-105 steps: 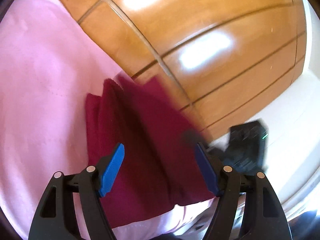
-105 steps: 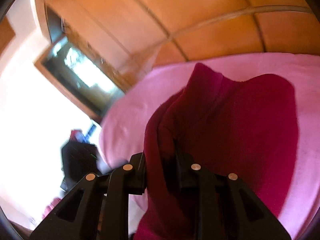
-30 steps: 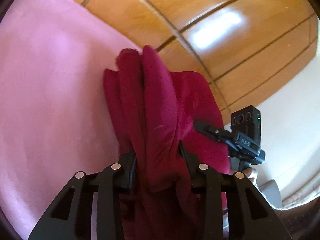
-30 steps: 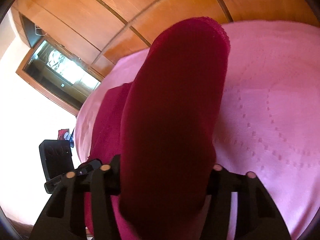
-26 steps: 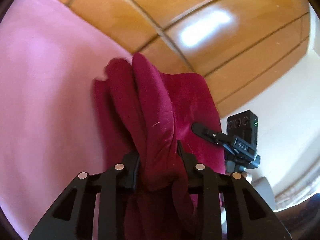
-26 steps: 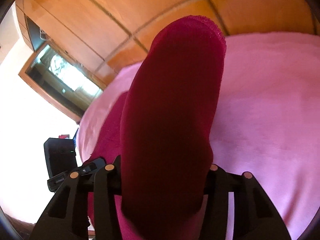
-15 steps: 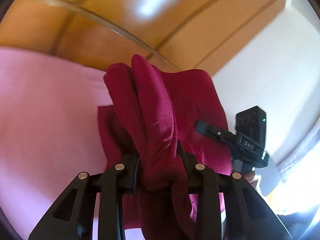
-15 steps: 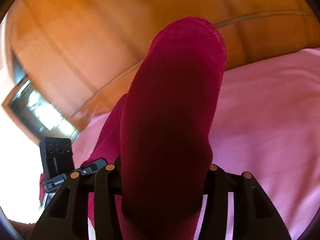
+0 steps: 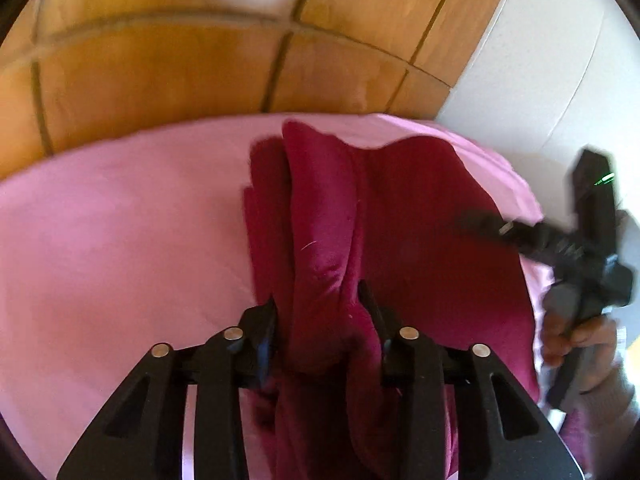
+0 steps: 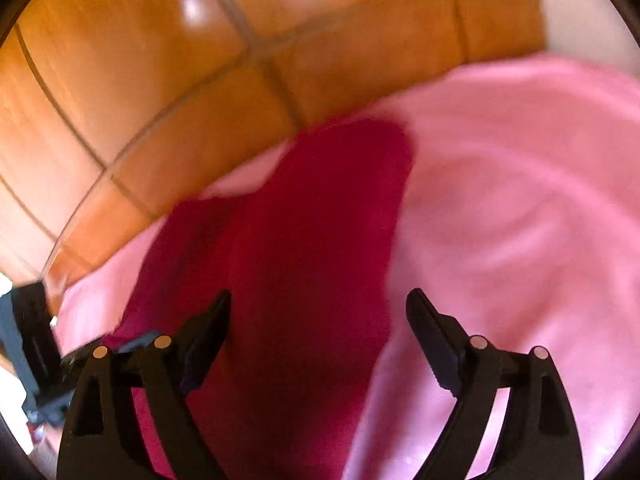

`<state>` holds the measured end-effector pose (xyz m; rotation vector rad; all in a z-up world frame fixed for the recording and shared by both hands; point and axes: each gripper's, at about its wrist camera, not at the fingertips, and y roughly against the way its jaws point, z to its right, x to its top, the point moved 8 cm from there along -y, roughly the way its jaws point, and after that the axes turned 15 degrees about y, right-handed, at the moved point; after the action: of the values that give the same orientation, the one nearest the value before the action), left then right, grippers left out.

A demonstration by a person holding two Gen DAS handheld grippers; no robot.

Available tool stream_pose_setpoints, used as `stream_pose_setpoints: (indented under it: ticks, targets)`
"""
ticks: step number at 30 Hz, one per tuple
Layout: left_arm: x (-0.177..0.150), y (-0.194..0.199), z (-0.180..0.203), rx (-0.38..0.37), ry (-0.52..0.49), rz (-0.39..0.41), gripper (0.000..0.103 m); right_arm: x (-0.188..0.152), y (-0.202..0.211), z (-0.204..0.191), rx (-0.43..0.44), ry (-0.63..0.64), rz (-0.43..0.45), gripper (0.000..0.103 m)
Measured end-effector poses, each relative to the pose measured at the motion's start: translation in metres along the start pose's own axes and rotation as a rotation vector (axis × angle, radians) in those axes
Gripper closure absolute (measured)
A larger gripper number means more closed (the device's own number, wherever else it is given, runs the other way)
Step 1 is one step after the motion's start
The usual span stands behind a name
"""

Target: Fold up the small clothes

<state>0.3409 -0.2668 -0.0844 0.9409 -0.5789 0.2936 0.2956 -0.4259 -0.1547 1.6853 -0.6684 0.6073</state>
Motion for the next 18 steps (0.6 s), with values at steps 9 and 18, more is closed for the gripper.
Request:
stream_pose_setpoints:
  ticks: [9, 18]
  targets:
    - [-0.009, -0.007, -0.005, 0.091, 0.032, 0.064, 0.059, 0.026, 0.025, -0.066, -0.001, 0.101, 0.099, 0.024]
    - [-0.015, -0.005, -0.009, 0.100, 0.083, 0.070, 0.043, 0.001, -0.041, -0.041, -0.175, 0.144, -0.038, 0.020]
